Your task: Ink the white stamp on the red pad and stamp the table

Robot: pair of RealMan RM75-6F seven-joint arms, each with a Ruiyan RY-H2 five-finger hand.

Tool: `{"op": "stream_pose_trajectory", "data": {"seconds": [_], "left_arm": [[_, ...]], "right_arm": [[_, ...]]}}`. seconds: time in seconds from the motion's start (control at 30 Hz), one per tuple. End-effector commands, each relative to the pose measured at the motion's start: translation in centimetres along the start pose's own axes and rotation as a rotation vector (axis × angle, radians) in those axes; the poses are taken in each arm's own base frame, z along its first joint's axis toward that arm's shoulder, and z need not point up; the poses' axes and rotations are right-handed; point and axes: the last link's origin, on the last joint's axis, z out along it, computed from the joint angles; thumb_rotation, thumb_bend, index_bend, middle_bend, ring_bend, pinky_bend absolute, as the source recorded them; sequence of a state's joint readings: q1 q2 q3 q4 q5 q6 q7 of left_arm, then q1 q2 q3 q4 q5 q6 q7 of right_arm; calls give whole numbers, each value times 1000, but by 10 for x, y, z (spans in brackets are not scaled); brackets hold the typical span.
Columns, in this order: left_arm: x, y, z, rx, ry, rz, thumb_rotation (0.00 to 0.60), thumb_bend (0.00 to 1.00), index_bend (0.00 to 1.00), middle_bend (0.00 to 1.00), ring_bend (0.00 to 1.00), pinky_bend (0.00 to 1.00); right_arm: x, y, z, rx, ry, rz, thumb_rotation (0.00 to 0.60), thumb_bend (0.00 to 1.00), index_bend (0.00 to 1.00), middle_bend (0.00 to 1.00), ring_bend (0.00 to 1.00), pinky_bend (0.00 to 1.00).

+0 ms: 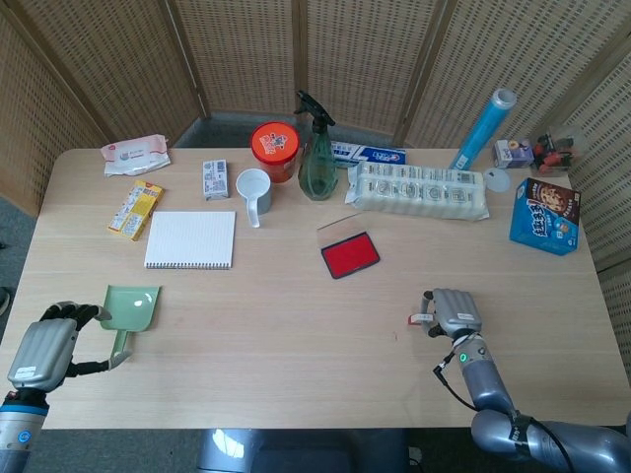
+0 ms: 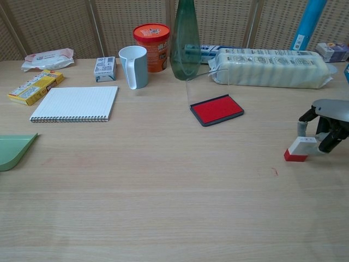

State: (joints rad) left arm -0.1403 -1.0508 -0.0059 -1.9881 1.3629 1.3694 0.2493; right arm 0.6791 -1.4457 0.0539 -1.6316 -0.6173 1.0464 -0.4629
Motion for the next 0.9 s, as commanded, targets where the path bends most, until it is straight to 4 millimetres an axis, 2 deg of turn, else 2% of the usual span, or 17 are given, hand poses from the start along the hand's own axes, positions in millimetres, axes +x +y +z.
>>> {"op": "stream_pose_trajectory", "data": {"seconds": [0.03, 0.9], "left_arm": [[0, 0, 0, -1, 1, 1, 344, 69, 373, 395, 307, 178], [1, 1, 0, -5, 1, 4, 346, 69, 371, 395, 307, 179]], "right_arm": [[1, 1, 0, -1, 1, 0, 600, 367, 654, 1000, 1000, 1000], [2, 10, 3, -27, -46, 23, 600, 357, 574, 1000, 1000, 1000]]}}
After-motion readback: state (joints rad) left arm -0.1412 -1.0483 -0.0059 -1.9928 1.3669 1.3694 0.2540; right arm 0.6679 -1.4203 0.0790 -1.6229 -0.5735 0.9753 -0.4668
